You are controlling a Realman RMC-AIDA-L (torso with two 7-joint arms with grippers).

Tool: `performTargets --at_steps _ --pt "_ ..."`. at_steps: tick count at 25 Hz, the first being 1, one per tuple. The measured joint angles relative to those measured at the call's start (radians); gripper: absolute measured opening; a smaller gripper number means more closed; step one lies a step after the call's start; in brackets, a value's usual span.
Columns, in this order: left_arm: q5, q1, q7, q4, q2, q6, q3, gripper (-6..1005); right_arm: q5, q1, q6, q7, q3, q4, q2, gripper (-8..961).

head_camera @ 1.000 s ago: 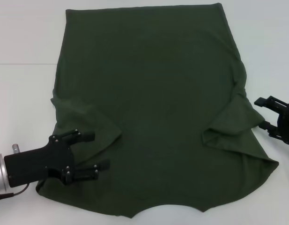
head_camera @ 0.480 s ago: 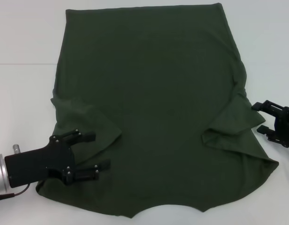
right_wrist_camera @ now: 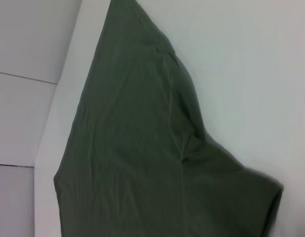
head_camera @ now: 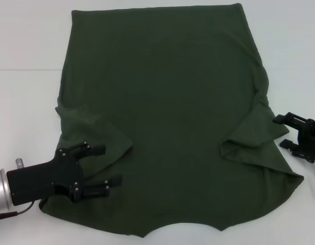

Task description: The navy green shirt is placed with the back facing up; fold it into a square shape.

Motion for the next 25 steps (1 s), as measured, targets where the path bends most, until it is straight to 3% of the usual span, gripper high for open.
performTargets --at_steps 25 --pt "0.000 -0.001 0.001 0.000 -0.002 0.000 0.000 883 0.000 0.045 0.088 -0.005 -0.027 0.000 0.020 859"
